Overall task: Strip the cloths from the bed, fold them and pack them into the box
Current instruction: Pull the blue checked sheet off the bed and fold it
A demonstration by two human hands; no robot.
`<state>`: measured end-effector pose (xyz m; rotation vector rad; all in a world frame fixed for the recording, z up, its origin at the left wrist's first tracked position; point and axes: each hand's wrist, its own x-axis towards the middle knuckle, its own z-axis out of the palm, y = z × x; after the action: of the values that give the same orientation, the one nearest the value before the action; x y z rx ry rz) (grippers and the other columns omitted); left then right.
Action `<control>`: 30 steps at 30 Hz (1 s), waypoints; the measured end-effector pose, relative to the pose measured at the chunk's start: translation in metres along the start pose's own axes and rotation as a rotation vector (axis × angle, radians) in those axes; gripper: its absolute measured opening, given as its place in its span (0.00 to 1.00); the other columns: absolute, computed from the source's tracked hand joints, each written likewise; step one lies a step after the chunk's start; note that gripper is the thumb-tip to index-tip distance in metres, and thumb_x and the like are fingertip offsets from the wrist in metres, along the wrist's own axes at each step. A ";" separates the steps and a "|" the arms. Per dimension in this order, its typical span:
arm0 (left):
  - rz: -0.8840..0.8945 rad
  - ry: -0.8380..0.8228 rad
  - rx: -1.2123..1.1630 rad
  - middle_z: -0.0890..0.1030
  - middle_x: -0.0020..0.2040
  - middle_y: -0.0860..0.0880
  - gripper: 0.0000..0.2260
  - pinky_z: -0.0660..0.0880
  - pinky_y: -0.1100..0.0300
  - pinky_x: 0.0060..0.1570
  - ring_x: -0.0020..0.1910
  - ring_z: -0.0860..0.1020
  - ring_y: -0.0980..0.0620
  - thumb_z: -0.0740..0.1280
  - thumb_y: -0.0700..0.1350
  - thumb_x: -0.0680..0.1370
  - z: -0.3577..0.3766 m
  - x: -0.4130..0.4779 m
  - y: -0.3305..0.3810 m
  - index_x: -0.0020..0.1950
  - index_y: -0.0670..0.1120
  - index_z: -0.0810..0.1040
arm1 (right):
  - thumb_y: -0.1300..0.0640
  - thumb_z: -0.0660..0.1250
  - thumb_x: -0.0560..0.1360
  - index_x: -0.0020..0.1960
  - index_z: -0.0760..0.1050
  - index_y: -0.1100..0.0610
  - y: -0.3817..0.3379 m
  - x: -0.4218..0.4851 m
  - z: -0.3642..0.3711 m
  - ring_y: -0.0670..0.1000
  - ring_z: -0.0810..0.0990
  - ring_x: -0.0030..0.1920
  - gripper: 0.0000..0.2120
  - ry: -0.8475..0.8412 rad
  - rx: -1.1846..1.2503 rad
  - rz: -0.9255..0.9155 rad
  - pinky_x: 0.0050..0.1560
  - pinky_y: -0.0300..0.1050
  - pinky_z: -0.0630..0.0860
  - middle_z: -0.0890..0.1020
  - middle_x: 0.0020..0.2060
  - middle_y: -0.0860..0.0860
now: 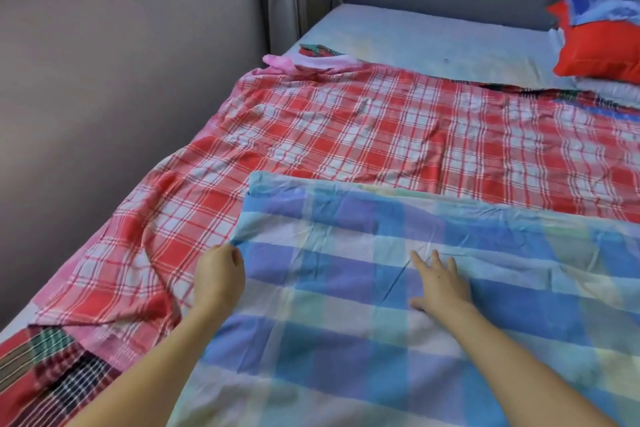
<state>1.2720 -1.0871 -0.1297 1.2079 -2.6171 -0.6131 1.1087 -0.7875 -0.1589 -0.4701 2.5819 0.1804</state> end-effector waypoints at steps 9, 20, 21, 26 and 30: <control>-0.117 -0.056 0.056 0.80 0.48 0.32 0.12 0.70 0.49 0.48 0.49 0.77 0.35 0.59 0.39 0.78 0.055 0.148 0.049 0.46 0.32 0.79 | 0.39 0.73 0.65 0.75 0.39 0.37 0.000 0.065 0.022 0.61 0.45 0.75 0.53 -0.185 -0.076 -0.013 0.63 0.58 0.70 0.41 0.76 0.54; -0.025 -0.015 0.057 0.79 0.42 0.31 0.07 0.69 0.51 0.43 0.45 0.76 0.34 0.61 0.30 0.71 0.050 0.237 0.062 0.41 0.34 0.79 | 0.40 0.73 0.66 0.76 0.37 0.42 -0.007 0.077 0.015 0.64 0.43 0.74 0.55 -0.262 -0.145 -0.033 0.62 0.60 0.69 0.40 0.76 0.59; 0.022 0.031 0.045 0.79 0.42 0.30 0.08 0.70 0.49 0.43 0.44 0.76 0.33 0.61 0.30 0.71 0.045 0.245 0.067 0.42 0.33 0.80 | 0.40 0.74 0.66 0.76 0.37 0.43 -0.007 0.077 0.014 0.65 0.43 0.74 0.55 -0.268 -0.139 -0.038 0.62 0.60 0.69 0.39 0.76 0.59; -0.014 -0.051 0.091 0.79 0.47 0.28 0.09 0.72 0.45 0.51 0.50 0.76 0.31 0.62 0.30 0.73 0.058 0.271 0.088 0.48 0.30 0.80 | 0.32 0.65 0.66 0.77 0.41 0.45 0.007 0.075 -0.008 0.64 0.48 0.75 0.50 -0.336 -0.122 -0.127 0.69 0.54 0.63 0.45 0.76 0.63; 0.139 0.177 0.294 0.74 0.47 0.29 0.07 0.68 0.43 0.46 0.49 0.73 0.31 0.64 0.31 0.71 0.085 0.238 0.096 0.48 0.31 0.75 | 0.32 0.51 0.74 0.59 0.78 0.48 0.031 0.089 -0.040 0.57 0.82 0.52 0.29 0.221 0.213 -0.087 0.46 0.48 0.76 0.83 0.51 0.55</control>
<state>1.0235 -1.1882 -0.1619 1.0829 -2.6729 -0.0920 1.0074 -0.7934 -0.1679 -0.5471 2.7473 -0.1854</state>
